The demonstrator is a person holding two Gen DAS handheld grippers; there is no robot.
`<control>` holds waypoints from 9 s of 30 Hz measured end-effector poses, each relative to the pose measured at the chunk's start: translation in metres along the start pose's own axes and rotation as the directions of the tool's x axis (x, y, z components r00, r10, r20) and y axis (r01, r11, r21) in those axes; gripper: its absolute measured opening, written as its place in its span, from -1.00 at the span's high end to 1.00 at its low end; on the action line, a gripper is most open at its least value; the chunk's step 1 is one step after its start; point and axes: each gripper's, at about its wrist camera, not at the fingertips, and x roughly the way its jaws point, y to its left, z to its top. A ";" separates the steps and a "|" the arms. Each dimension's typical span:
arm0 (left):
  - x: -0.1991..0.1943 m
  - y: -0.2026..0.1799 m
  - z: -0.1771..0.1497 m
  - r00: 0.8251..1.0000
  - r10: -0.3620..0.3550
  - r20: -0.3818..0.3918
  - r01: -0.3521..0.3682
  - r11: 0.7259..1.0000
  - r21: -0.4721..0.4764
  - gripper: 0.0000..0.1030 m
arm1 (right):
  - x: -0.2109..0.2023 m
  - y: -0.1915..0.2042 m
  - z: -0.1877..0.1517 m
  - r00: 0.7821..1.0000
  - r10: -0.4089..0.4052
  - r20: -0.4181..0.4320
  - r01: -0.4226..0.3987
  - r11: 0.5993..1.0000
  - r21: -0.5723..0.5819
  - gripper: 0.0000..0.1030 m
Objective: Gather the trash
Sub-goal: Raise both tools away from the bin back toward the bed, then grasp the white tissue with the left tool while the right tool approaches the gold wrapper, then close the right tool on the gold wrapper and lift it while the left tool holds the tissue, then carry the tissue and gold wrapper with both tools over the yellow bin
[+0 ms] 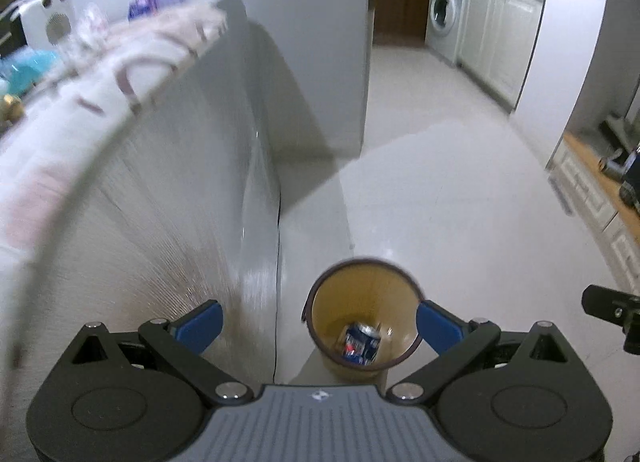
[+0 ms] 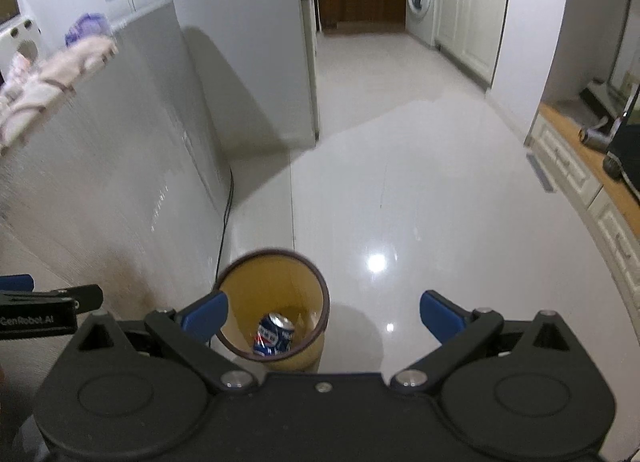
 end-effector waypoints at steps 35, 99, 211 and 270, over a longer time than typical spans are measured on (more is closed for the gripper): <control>-0.253 0.169 0.029 0.858 0.189 0.477 -0.180 0.982 -0.066 -1.00 | -0.186 0.158 0.043 0.857 0.291 0.425 -0.247 0.956 -0.156 -1.00; -0.042 0.366 0.090 0.955 0.228 0.192 -0.119 0.882 -0.456 0.75 | 0.042 0.425 0.133 0.818 0.575 0.018 -0.573 0.813 0.104 -0.19; -0.163 0.198 0.031 0.942 0.134 0.308 -0.074 0.977 -0.200 0.75 | -0.101 0.277 0.077 0.849 0.493 0.192 -0.395 0.831 -0.391 0.64; 0.168 -0.065 0.018 0.975 -0.105 -0.194 0.106 0.994 -0.005 0.75 | 0.134 -0.001 0.010 0.979 0.183 -0.086 -0.186 0.982 -0.024 0.64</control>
